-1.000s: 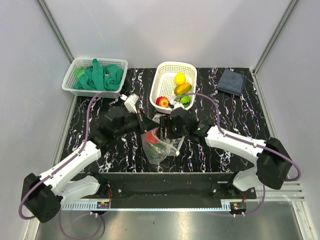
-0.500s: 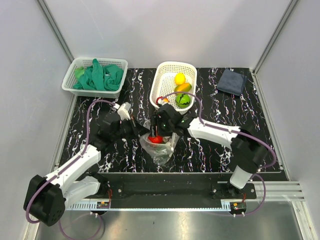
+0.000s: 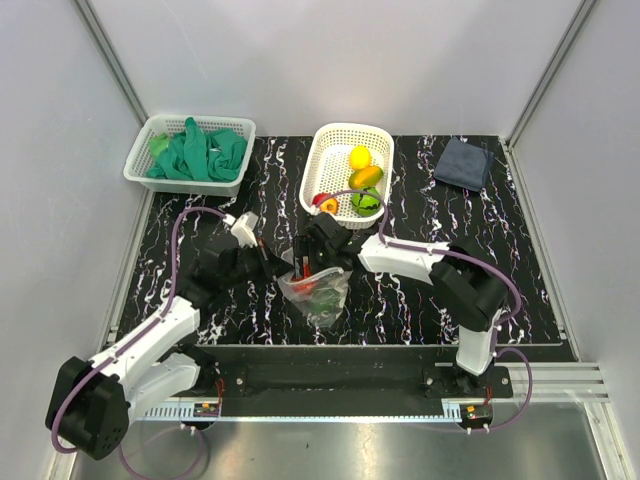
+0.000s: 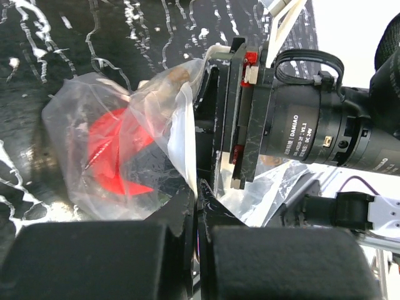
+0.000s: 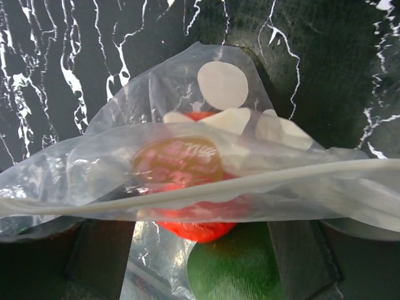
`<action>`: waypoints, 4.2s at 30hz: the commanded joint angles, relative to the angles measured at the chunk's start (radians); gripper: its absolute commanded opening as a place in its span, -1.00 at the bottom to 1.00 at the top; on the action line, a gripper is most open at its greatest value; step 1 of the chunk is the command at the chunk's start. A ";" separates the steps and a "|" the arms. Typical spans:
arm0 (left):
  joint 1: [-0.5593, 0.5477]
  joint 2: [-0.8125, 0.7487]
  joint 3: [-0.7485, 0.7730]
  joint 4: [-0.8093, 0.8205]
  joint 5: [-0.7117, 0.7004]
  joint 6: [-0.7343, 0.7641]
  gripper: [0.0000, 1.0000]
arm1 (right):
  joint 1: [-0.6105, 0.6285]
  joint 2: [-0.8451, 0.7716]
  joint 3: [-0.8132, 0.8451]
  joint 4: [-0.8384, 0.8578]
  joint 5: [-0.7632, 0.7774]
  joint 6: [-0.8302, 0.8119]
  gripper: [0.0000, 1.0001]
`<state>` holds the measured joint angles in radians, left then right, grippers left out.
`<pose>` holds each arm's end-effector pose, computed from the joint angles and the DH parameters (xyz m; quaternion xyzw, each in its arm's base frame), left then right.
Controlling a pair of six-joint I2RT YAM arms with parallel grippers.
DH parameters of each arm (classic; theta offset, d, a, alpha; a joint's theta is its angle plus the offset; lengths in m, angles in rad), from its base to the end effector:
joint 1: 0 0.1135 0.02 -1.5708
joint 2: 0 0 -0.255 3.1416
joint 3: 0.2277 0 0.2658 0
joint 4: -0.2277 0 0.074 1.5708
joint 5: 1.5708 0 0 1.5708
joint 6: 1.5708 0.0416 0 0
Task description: Open the zip-top bag and remove the fake food
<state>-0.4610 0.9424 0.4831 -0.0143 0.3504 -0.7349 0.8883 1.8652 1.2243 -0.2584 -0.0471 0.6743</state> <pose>0.1991 -0.1149 0.2072 -0.0247 0.8447 -0.4120 0.3407 0.2567 0.3189 0.1603 -0.1085 0.9377 0.2477 0.2182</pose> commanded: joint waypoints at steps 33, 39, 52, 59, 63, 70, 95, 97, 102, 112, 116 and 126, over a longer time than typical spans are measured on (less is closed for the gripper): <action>0.079 -0.125 0.035 -0.101 -0.057 0.072 -1.00 | 0.032 -0.324 0.004 0.001 -0.023 -0.091 -0.46; 0.079 -0.188 0.104 -0.111 -0.048 0.118 -1.00 | 0.031 -0.242 -0.014 -0.015 -0.097 -0.097 -0.12; 0.079 -0.045 -0.003 -0.015 -0.040 0.101 -1.00 | 0.024 0.003 0.017 -0.076 -0.062 -0.160 0.23; 0.079 -0.056 0.014 -0.027 -0.045 0.117 -1.00 | 0.024 -0.026 -0.014 -0.082 -0.091 -0.166 0.65; 0.079 -0.054 0.017 -0.029 -0.039 0.121 -1.00 | 0.024 -0.055 -0.035 -0.081 -0.152 -0.173 0.86; 0.079 -0.060 0.009 -0.033 -0.041 0.118 -1.00 | 0.024 -0.083 -0.060 -0.081 -0.148 -0.180 0.91; 0.079 -0.063 0.032 -0.055 -0.034 0.137 -1.00 | 0.024 -0.317 0.012 -0.110 -0.250 -0.105 -0.46; 0.079 -0.067 0.038 -0.062 -0.031 0.138 -1.00 | 0.020 -0.325 0.017 -0.102 -0.252 -0.104 -0.47; 0.079 -0.085 0.045 -0.082 -0.041 0.144 -1.00 | 0.011 -0.362 0.026 -0.078 -0.255 -0.094 -0.48; 0.082 -0.224 0.126 -0.233 -0.149 0.215 -1.00 | -0.038 -0.455 -0.002 -0.185 -0.161 -0.205 -0.49; 0.082 -0.180 0.134 -0.236 -0.116 0.244 -1.00 | -0.037 -0.492 -0.014 -0.131 -0.272 -0.150 -0.49; 0.096 -0.172 0.161 -0.228 -0.149 0.307 -1.00 | -0.038 -0.457 -0.046 -0.054 -0.584 -0.186 -0.41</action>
<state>-0.3965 0.7837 0.6025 -0.1963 0.3168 -0.5228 0.8566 1.4395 1.1904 -0.3260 -0.4252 0.5541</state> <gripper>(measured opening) 0.008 0.659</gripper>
